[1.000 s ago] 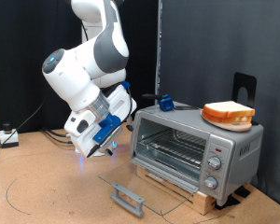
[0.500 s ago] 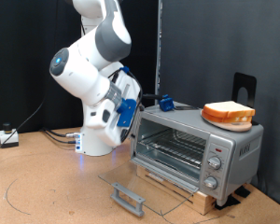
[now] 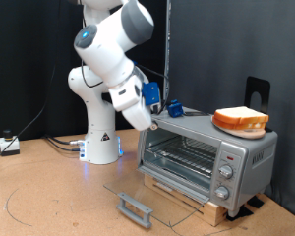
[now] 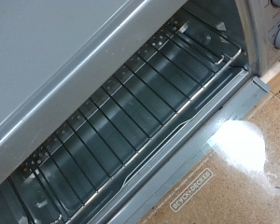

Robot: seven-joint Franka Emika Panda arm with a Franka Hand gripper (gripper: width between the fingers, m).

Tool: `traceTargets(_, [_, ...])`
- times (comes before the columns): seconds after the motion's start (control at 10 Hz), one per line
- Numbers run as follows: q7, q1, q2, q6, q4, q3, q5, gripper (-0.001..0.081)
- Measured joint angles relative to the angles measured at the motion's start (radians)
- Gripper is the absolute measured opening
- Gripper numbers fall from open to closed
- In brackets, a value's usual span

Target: Make a piece of toast with the oven

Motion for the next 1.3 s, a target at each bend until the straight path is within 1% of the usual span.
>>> traceTargets(0.1, [0.020,-0.001,0.005,-0.024,0.003,-0.003,0.007,0.0807])
traceTargets(0.2, [-0.006,0.002,0.007,-0.074,0.009,-0.006,0.050,0.0807])
traceTargets(0.3, [-0.075,0.012,-0.003,-0.109,0.016,-0.005,0.095,0.0807])
traceTargets(0.4, [-0.127,0.025,-0.024,-0.140,0.018,-0.003,0.114,0.0807])
traceTargets(0.6, [-0.184,0.045,-0.071,-0.250,0.021,0.004,0.104,0.0807])
traceTargets(0.7, [-0.201,0.054,-0.093,-0.326,0.025,0.010,0.068,0.0807])
traceTargets(0.8, [-0.213,0.059,-0.117,-0.371,0.024,0.021,0.042,0.0807])
traceTargets(1.0, [-0.220,0.070,-0.180,-0.392,0.005,0.054,0.029,0.0807])
traceTargets(1.1, [-0.224,0.071,-0.221,-0.388,-0.019,0.064,0.028,0.0807])
traceTargets(1.2, [-0.213,0.069,-0.218,-0.388,-0.019,0.063,0.029,0.0807])
traceTargets(1.3, [-0.177,0.069,-0.218,-0.389,-0.023,0.065,0.048,0.0807])
